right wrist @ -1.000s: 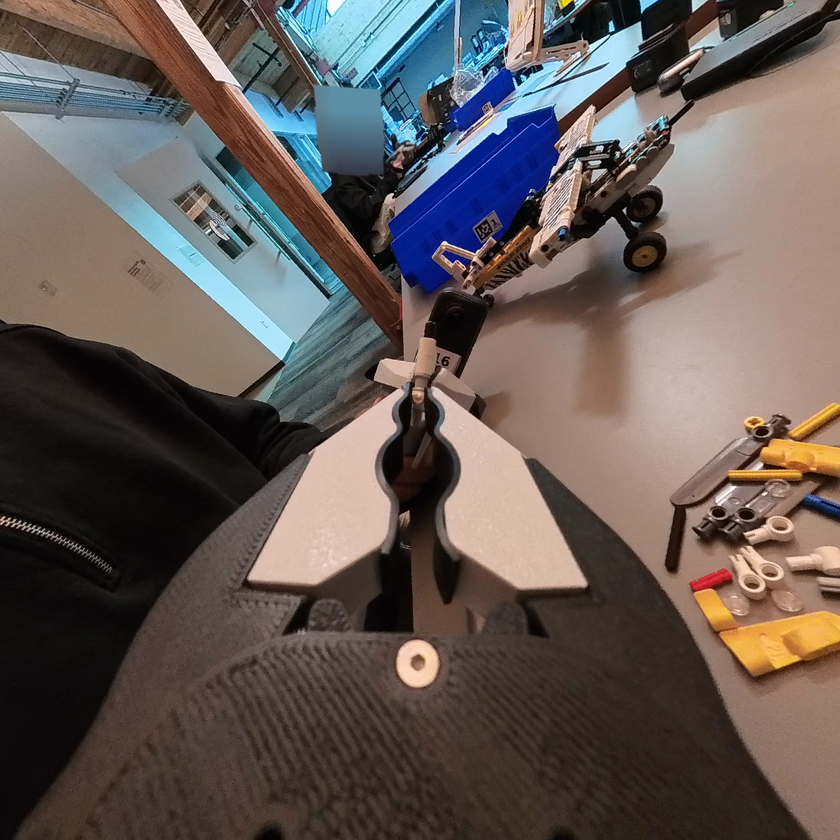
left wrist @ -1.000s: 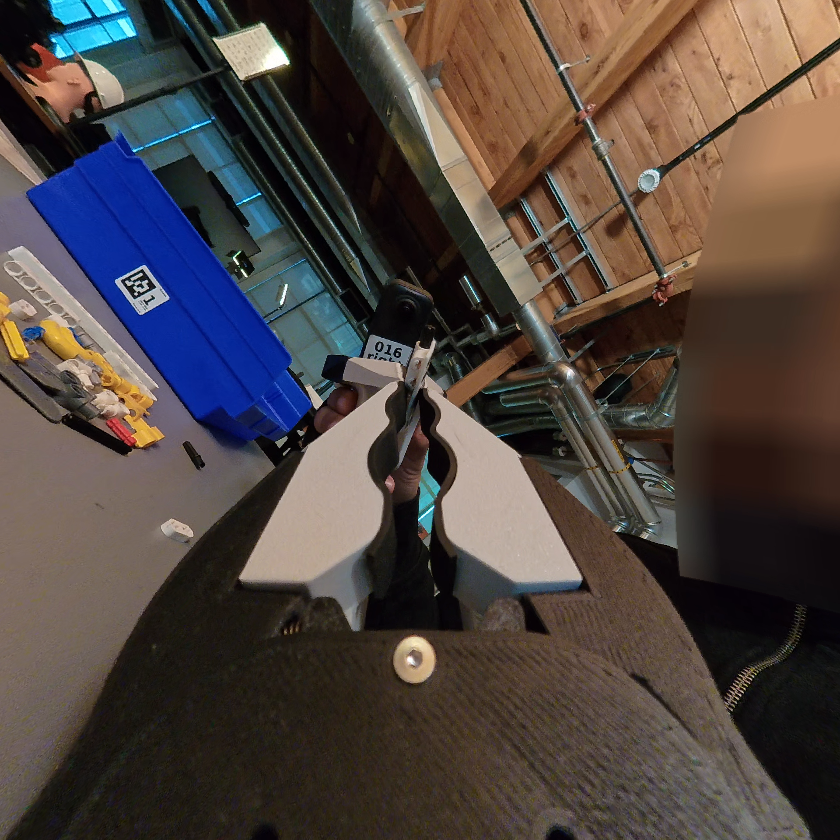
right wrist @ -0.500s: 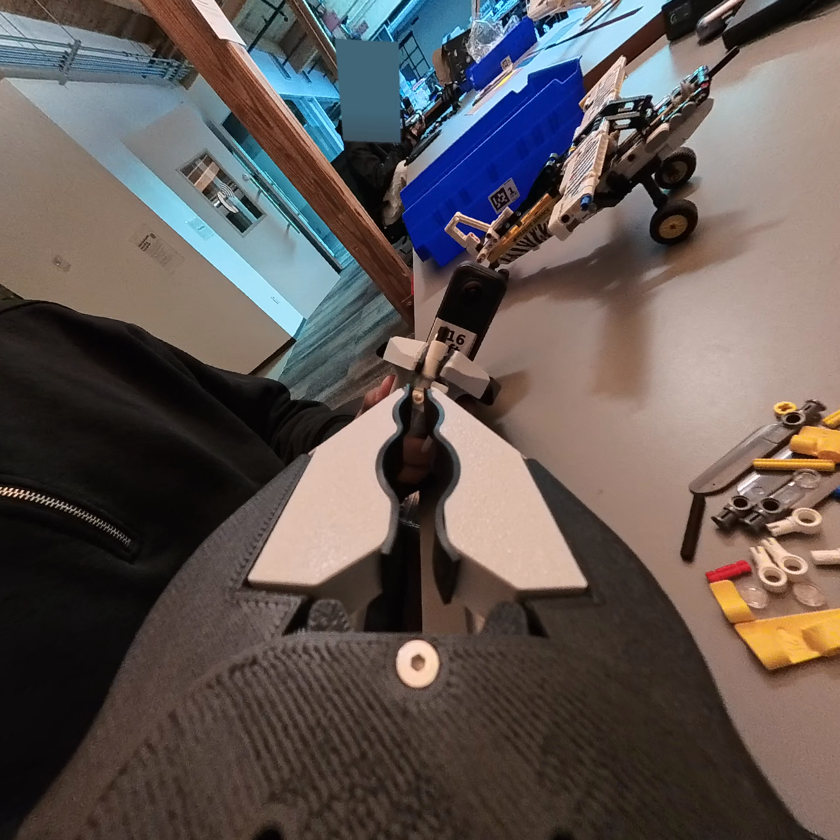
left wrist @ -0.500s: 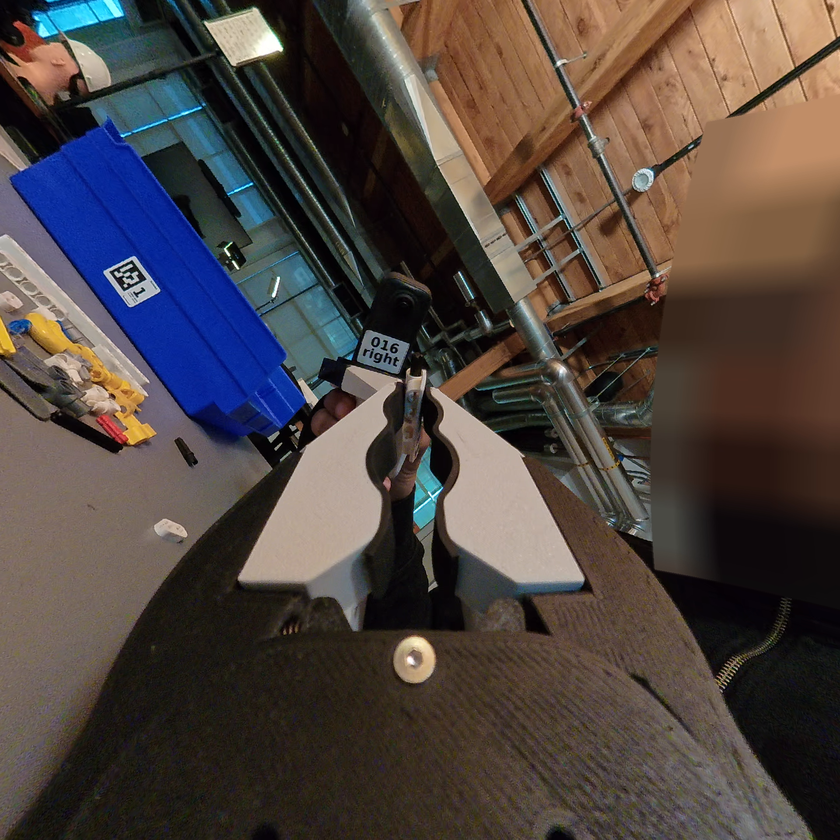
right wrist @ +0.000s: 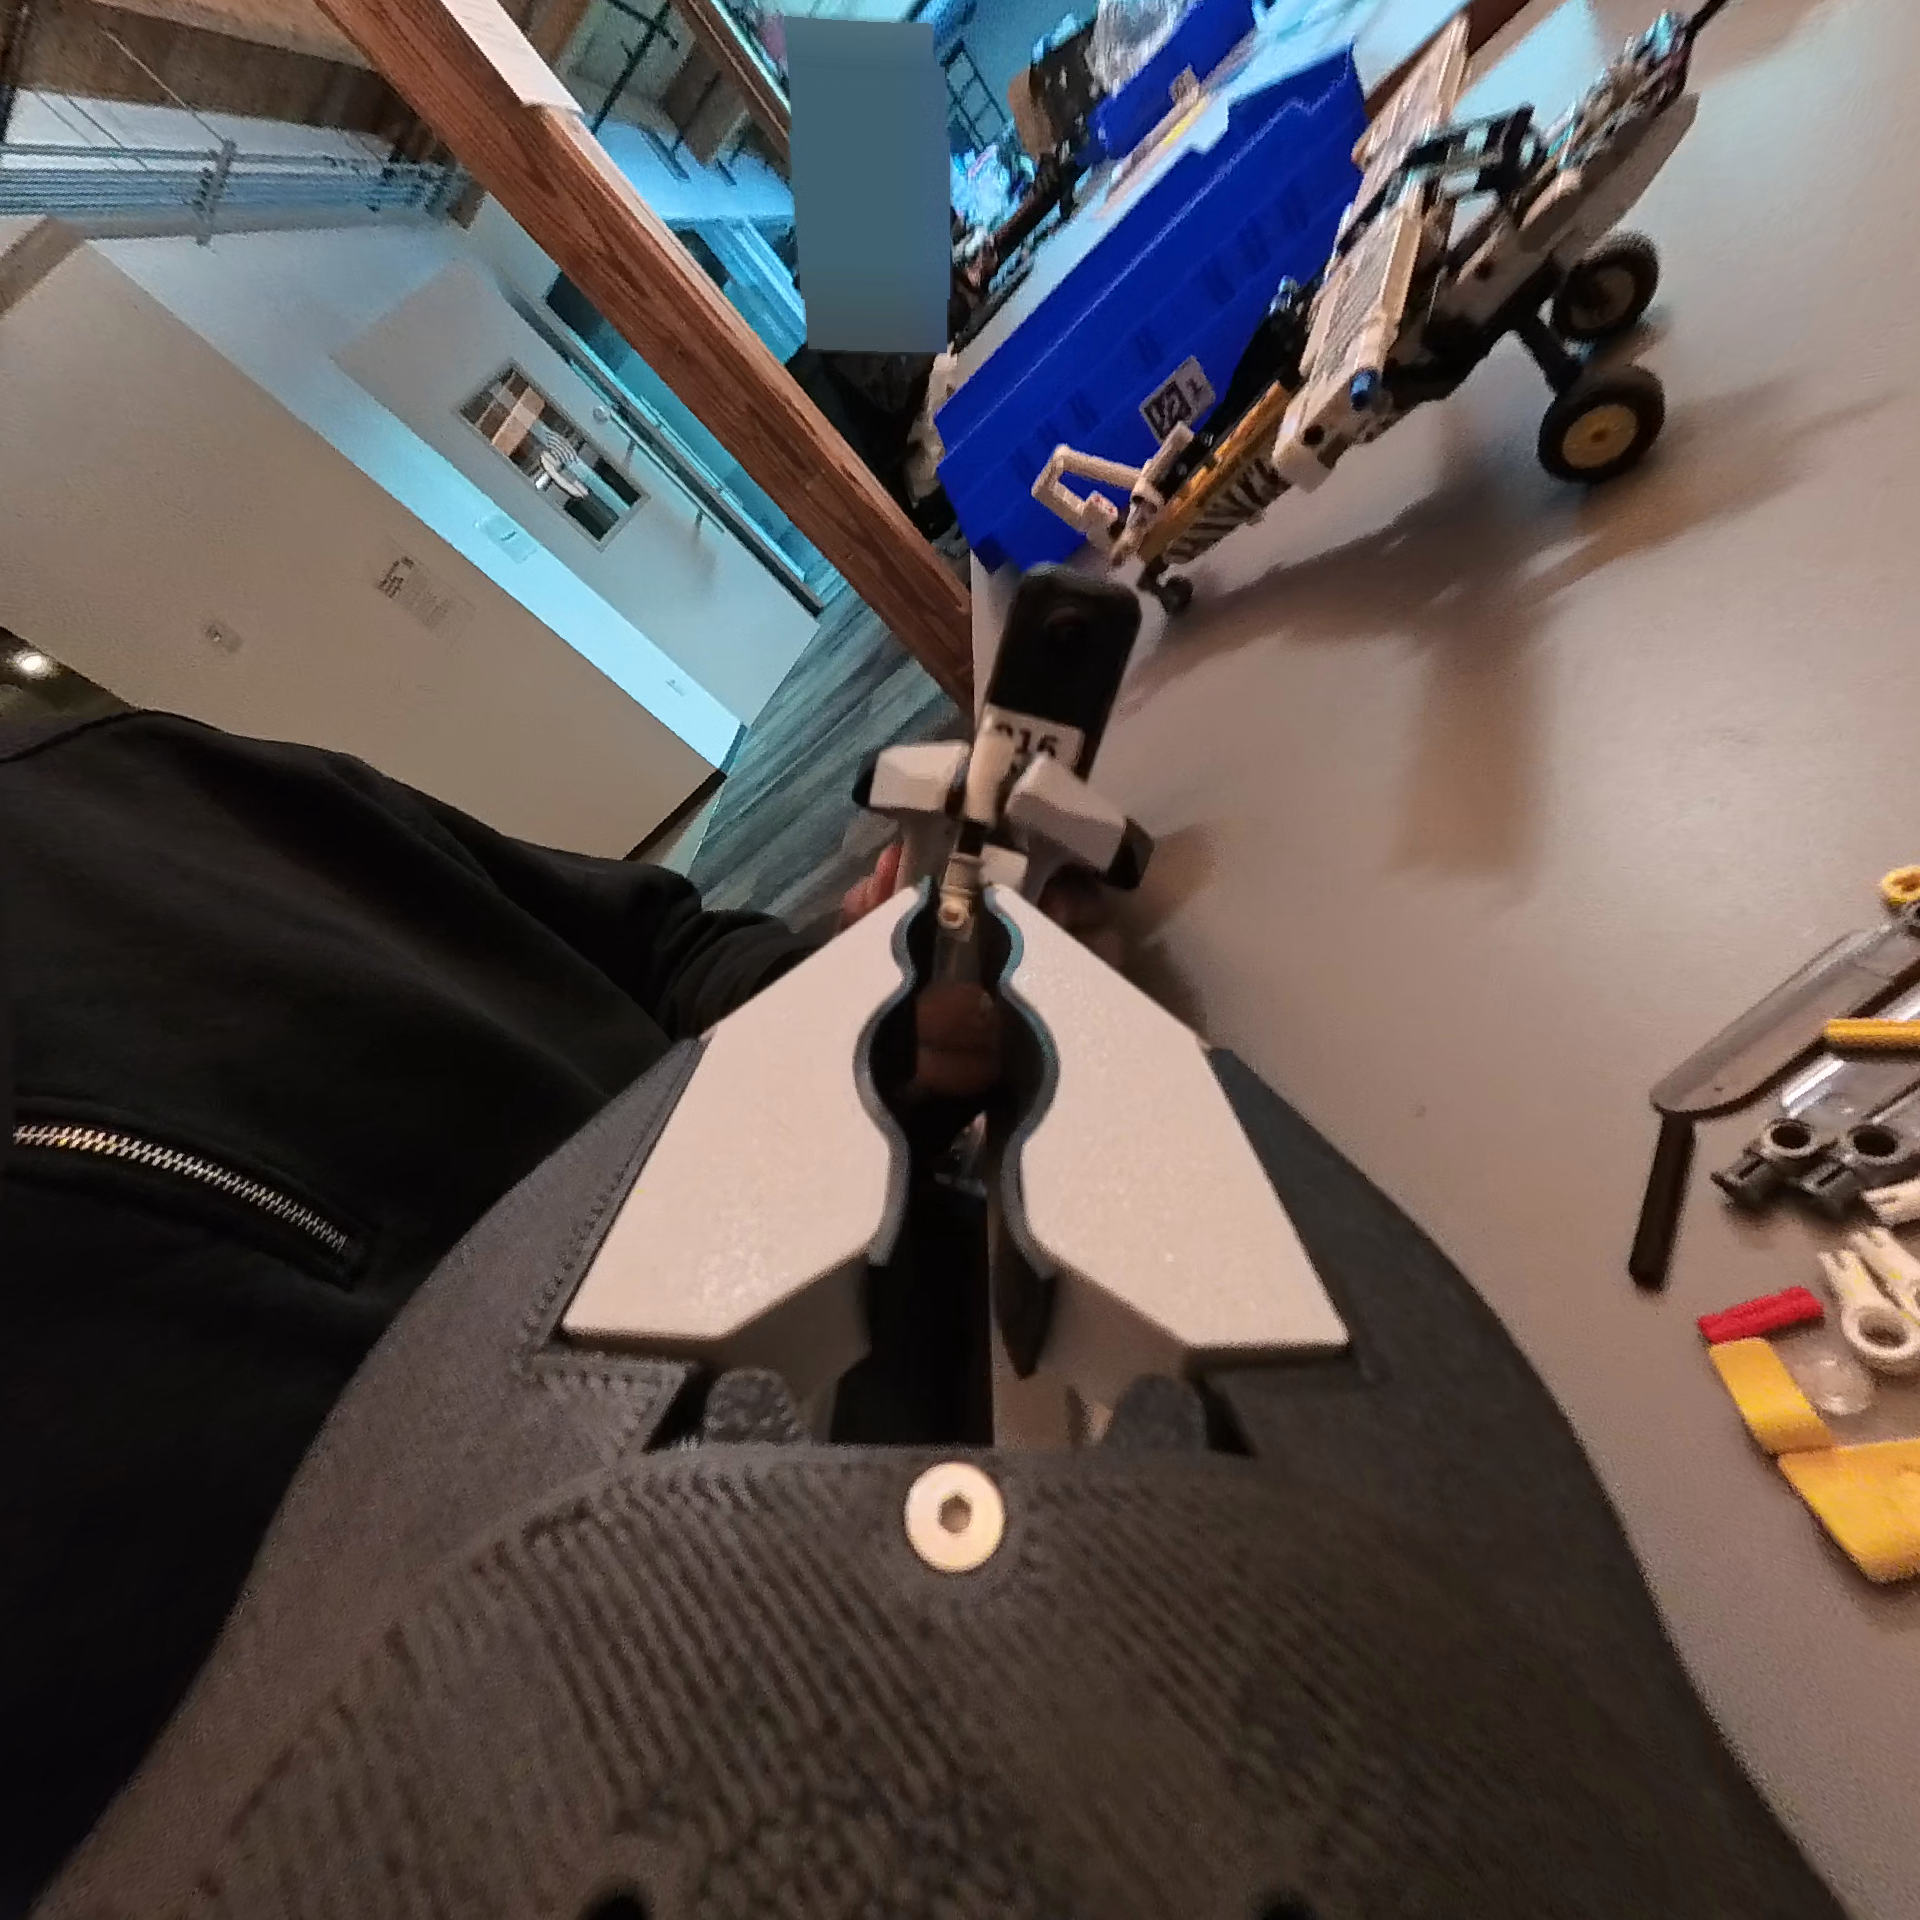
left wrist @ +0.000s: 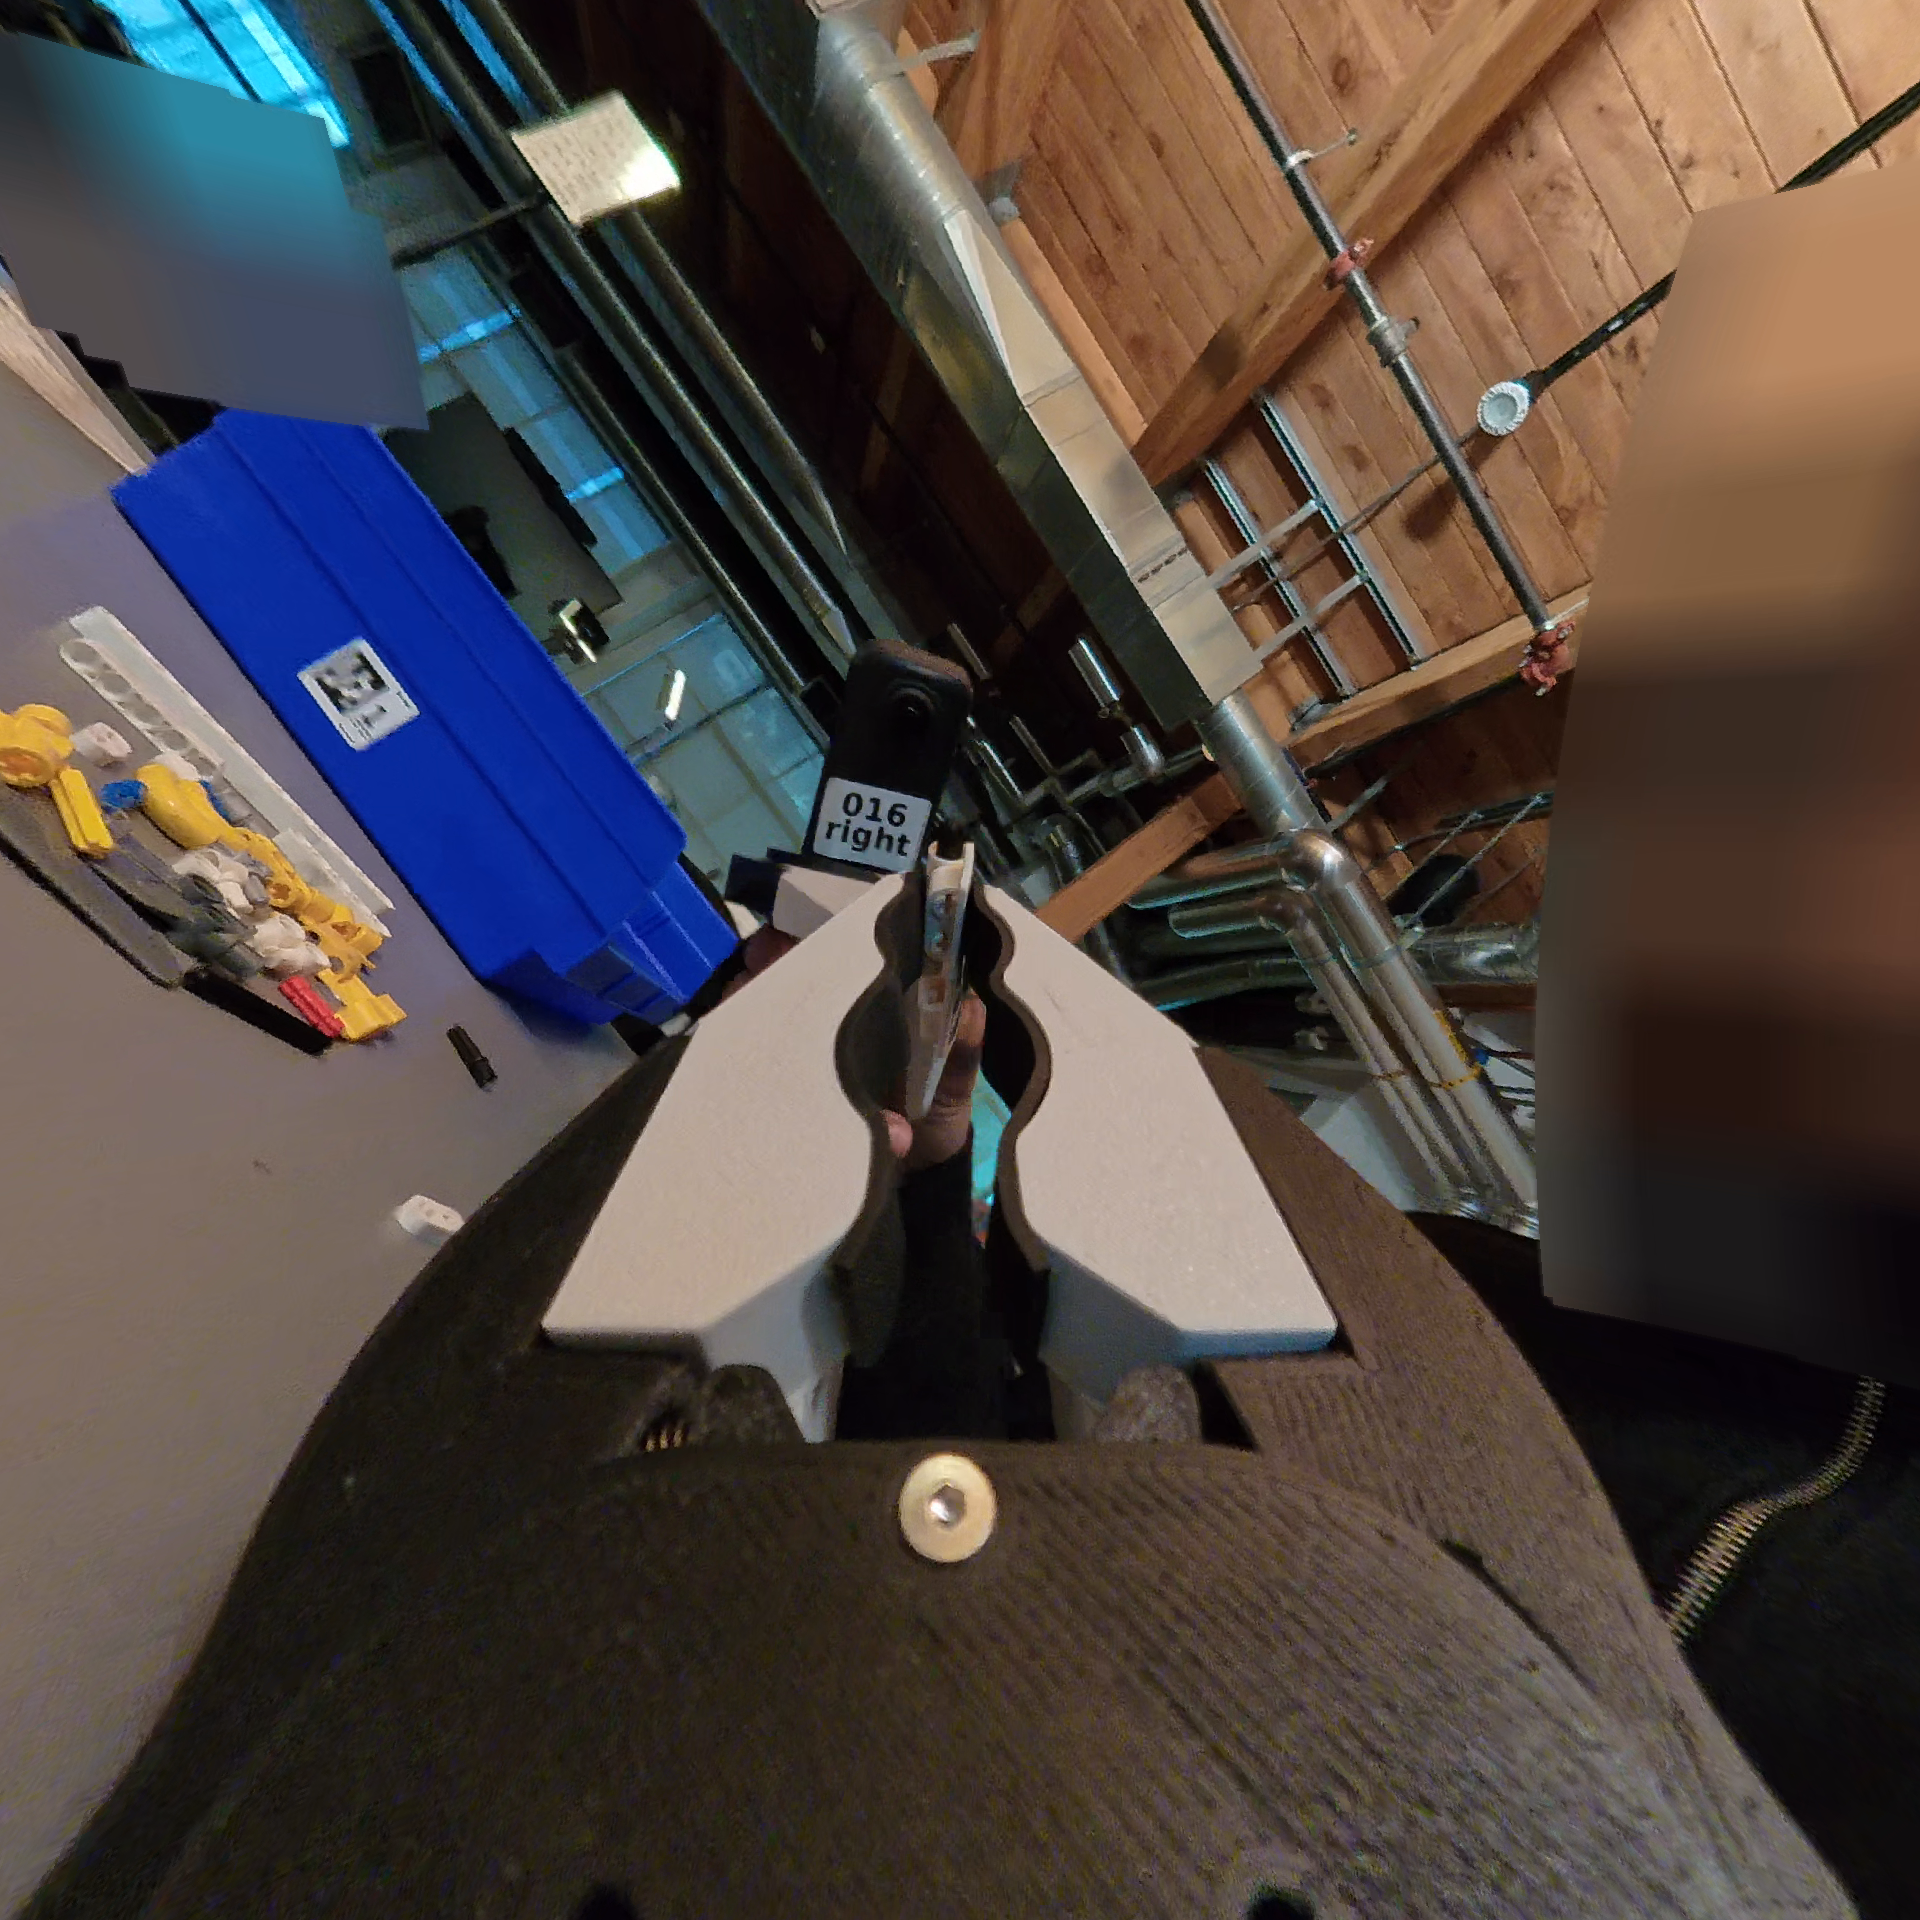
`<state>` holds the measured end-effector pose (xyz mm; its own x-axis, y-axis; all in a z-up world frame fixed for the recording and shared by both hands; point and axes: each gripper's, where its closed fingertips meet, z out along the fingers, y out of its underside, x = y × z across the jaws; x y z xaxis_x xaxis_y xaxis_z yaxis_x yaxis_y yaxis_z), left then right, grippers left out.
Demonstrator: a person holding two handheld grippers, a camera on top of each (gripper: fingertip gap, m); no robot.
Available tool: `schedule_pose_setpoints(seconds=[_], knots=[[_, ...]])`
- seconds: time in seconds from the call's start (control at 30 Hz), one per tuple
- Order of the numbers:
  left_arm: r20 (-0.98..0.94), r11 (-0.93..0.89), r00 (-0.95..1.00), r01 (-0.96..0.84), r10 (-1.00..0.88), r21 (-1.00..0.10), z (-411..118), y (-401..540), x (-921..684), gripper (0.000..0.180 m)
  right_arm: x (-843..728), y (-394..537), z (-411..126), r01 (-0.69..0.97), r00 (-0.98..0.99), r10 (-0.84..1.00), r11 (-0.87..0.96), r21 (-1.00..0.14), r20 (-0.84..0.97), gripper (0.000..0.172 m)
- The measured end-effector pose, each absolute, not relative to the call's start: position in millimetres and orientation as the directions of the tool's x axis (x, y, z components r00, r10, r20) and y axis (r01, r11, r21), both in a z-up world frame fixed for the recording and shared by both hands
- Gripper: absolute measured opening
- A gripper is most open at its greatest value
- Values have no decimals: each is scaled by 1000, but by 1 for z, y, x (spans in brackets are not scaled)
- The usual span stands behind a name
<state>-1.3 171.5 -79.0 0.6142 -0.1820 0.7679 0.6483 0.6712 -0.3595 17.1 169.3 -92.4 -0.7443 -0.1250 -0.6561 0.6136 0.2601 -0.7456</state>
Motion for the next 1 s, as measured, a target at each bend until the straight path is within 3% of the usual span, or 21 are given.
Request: schedule_pose_setpoints(seconds=[0.1, 0.43, 0.8, 1.0], knots=[[777, 734, 608, 601, -162, -317, -79, 153, -9, 3, 19, 173, -111, 582, -767, -55, 360, -729, -639, 5], [779, 692, 598, 643, -188, -326, -80, 158, -10, 3, 5, 186, -105, 608, -759, -38, 315, -729, -650, 5], [831, 575, 541, 724, -132, -380, -93, 185, -9, 1, -25, 212, -132, 564, -824, 218, 391, -727, -523, 5], [813, 517, 582, 706, -32, -485, -98, 199, -3, 1, -16, 244, -197, 516, -853, 362, 694, -502, -376, 5]])
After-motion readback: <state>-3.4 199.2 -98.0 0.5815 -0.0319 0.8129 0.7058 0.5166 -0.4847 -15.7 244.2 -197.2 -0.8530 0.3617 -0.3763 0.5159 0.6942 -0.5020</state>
